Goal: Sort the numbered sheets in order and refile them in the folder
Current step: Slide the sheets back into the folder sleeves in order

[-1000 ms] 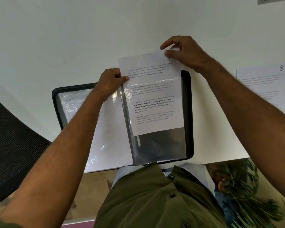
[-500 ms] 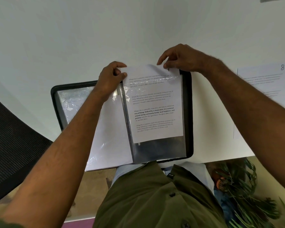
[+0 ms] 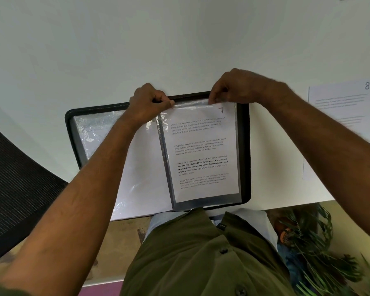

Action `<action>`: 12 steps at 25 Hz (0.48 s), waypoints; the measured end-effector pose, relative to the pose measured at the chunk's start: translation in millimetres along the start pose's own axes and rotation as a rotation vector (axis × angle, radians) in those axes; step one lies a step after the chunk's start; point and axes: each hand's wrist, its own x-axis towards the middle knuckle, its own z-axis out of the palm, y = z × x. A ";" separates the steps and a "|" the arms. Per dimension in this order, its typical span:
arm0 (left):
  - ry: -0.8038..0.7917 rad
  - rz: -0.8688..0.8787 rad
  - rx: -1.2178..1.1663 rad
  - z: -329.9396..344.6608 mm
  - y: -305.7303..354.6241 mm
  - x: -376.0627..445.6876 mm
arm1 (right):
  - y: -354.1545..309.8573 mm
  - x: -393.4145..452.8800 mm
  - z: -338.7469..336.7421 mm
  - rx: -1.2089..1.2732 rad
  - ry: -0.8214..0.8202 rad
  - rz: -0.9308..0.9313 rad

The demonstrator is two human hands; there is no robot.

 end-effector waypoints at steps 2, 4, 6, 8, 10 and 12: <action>0.001 -0.016 0.101 0.8 1.4 -2.2 | -2.4 -0.2 2.3 -0.042 -0.023 0.011; -0.035 -0.025 0.195 0.1 5.0 -4.8 | -5.7 -0.4 6.0 -0.057 -0.040 0.040; -0.055 -0.021 0.225 -0.8 8.1 -5.5 | -11.2 -2.8 10.7 -0.077 -0.044 0.046; -0.057 -0.030 0.241 -0.8 8.7 -5.3 | -13.1 -3.8 16.8 -0.117 -0.046 -0.010; -0.051 -0.028 0.267 1.0 7.5 -5.0 | -13.2 -4.3 21.9 -0.171 -0.047 -0.023; -0.033 -0.021 0.292 3.4 7.3 -6.0 | -13.3 -6.5 25.8 -0.264 -0.034 -0.006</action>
